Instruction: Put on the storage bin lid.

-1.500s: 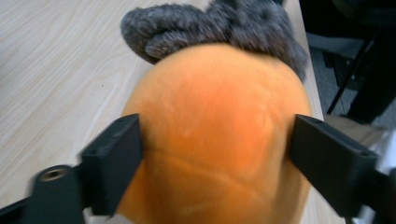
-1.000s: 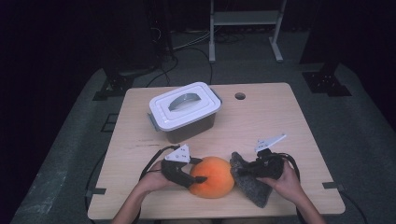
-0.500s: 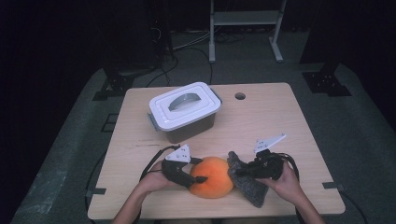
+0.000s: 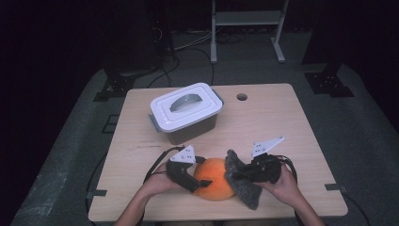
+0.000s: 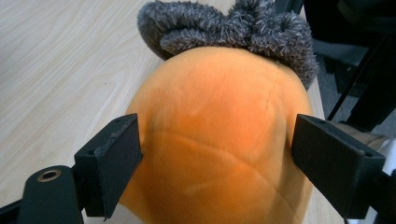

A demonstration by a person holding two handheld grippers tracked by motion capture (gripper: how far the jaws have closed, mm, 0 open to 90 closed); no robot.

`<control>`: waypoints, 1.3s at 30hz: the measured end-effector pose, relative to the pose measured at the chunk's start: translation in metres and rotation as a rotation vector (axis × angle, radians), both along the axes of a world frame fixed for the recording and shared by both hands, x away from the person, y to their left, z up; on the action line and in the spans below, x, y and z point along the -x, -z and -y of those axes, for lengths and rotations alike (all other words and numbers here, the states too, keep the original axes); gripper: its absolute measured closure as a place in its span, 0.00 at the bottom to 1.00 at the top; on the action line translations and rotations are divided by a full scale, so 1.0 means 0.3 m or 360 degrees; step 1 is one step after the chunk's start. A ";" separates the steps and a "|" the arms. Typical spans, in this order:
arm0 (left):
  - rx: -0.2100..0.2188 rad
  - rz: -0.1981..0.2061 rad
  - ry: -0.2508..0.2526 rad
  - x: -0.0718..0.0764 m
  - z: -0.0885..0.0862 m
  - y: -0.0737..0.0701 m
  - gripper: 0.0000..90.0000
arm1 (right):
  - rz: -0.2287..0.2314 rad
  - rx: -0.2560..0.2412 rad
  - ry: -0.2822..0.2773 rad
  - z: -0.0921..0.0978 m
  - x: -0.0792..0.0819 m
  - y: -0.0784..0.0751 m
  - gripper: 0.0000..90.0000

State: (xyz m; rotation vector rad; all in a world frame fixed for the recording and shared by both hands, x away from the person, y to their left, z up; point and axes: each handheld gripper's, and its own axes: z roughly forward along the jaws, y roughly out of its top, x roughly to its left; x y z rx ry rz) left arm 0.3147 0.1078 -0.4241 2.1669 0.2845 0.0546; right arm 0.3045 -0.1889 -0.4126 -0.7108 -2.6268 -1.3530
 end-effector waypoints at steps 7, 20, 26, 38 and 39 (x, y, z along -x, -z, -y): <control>0.0054 0.0060 -0.0005 0.025 0.035 -0.028 0.38 | 0.0087 -0.0019 0.0079 0.022 0.001 -0.060 0.86; 0.0042 0.0041 0.0021 0.016 0.033 -0.027 0.17 | 0.0069 0.0021 0.0005 0.020 0.008 -0.028 0.85; 0.0073 0.0077 0.0015 0.036 0.047 -0.037 0.40 | 0.0148 -0.0004 0.0058 0.015 0.019 -0.089 0.86; 0.0039 0.0002 -0.0024 0.021 0.065 -0.017 0.11 | 0.0094 0.0003 -0.0040 -0.007 0.026 -0.060 0.84; 0.0042 0.0003 -0.0007 0.022 0.065 -0.017 0.18 | 0.0094 0.0016 -0.0038 -0.003 0.025 -0.061 0.84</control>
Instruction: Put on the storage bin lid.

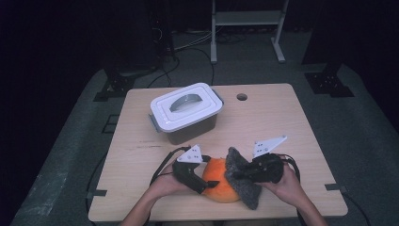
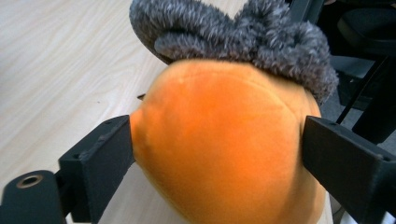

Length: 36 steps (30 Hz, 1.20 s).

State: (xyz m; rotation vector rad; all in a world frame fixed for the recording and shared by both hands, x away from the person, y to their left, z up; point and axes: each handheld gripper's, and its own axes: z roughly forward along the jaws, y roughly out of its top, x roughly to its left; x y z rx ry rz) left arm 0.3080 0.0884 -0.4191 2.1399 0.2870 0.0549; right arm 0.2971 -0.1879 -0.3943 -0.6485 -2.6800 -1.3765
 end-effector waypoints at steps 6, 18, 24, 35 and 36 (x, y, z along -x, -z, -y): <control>0.0034 0.0154 -0.0027 0.027 0.003 -0.035 0.45 | 0.0119 -0.0026 0.0071 -0.010 0.011 -0.054 0.87; 0.0016 0.0136 -0.0066 0.016 0.009 -0.044 0.12 | 0.0027 -0.0004 -0.0039 -0.023 0.006 -0.008 0.86; 0.0009 0.0097 -0.0022 0.021 0.015 -0.022 0.29 | 0.0021 0.0040 -0.0066 -0.023 0.010 -0.019 0.86; -0.0007 0.0125 0.0022 0.037 0.018 -0.021 0.30 | 0.0114 0.0066 -0.0048 -0.056 0.025 -0.046 0.87; -0.0015 0.0118 0.0018 0.033 0.013 -0.020 0.30 | 0.0110 0.0070 -0.0044 -0.046 0.023 -0.043 0.87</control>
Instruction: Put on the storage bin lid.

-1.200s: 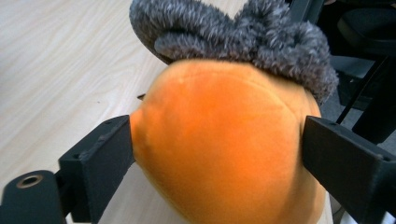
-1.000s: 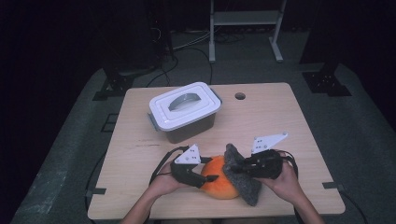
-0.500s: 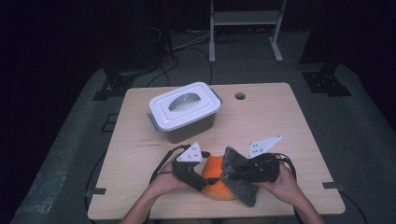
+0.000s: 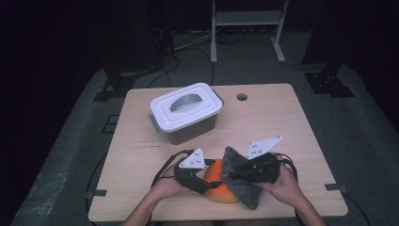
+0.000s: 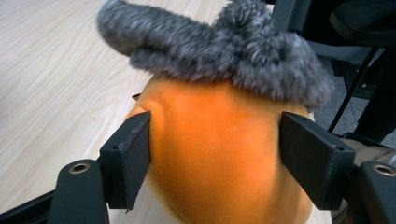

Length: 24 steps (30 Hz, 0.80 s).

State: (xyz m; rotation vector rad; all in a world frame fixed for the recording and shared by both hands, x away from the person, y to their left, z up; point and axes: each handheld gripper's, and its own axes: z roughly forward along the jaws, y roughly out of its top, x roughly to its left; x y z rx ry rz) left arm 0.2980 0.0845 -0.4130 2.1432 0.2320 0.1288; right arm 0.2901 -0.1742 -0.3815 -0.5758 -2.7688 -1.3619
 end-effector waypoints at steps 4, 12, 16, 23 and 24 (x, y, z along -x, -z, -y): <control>0.0010 -0.0038 -0.0001 -0.011 -0.008 0.000 0.26 | -0.0038 -0.0006 0.0067 0.051 -0.011 0.021 0.86; 0.0008 -0.0081 -0.0024 -0.014 0.007 -0.002 0.18 | -0.0099 0.0019 -0.0015 0.037 -0.010 0.026 0.86; 0.0026 -0.0026 0.0046 0.012 0.021 -0.013 0.25 | -0.0009 -0.0048 0.0004 0.011 -0.001 -0.028 0.86; -0.0019 -0.0015 0.0058 0.013 0.012 -0.008 0.26 | -0.0044 -0.0035 -0.0015 0.011 -0.011 -0.007 0.86; -0.0015 -0.0021 0.0057 0.011 0.009 -0.008 0.26 | -0.0054 -0.0044 0.0010 0.026 -0.017 -0.003 0.86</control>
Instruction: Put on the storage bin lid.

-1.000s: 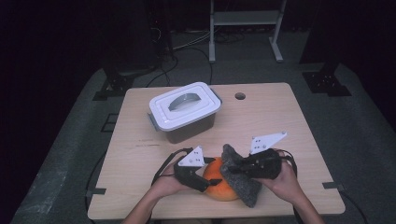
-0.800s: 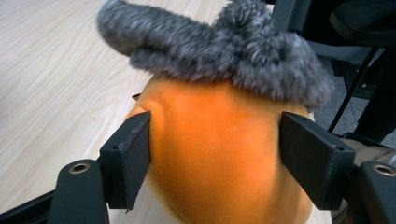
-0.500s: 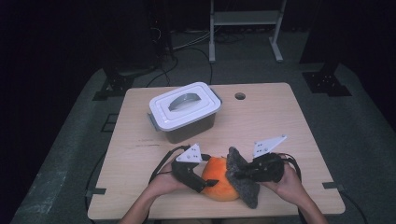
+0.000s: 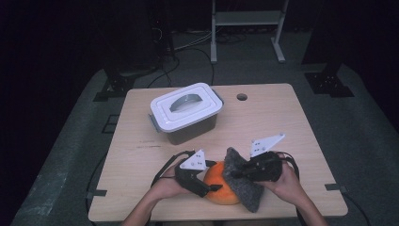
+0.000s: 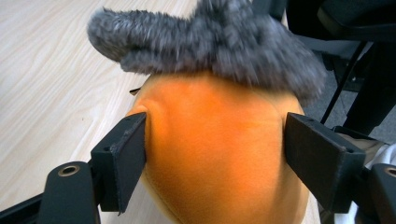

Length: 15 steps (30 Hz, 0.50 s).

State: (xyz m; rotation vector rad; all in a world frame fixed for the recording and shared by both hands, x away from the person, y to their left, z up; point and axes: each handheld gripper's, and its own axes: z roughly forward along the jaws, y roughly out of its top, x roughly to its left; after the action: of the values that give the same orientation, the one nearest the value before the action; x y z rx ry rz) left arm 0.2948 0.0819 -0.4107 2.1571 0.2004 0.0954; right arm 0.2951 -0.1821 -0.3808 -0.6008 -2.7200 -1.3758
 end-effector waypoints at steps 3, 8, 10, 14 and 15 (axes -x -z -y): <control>0.0019 -0.0034 0.0003 -0.010 0.001 -0.012 0.21 | -0.0054 -0.0037 0.0023 0.025 -0.011 0.024 0.86; 0.0038 -0.0064 -0.0027 -0.018 0.005 -0.016 0.15 | -0.0087 -0.0040 -0.0065 0.006 -0.002 0.031 0.86; 0.0021 -0.0048 -0.0015 -0.013 0.005 -0.006 0.22 | -0.0054 -0.0018 -0.0064 -0.005 0.004 0.022 0.86; 0.0025 -0.0027 0.0031 -0.002 0.009 -0.012 0.25 | 0.0044 -0.0097 -0.0016 -0.033 0.019 -0.015 0.86; 0.0014 -0.0020 0.0026 -0.001 0.009 -0.013 0.25 | 0.0058 -0.0087 -0.0020 -0.040 0.018 -0.017 0.86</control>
State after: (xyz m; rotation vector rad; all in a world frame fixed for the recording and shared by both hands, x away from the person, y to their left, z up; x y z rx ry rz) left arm 0.2950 0.0792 -0.4069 2.1505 0.1898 0.0714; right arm 0.2899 -0.1702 -0.3758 -0.5597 -2.6991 -1.4675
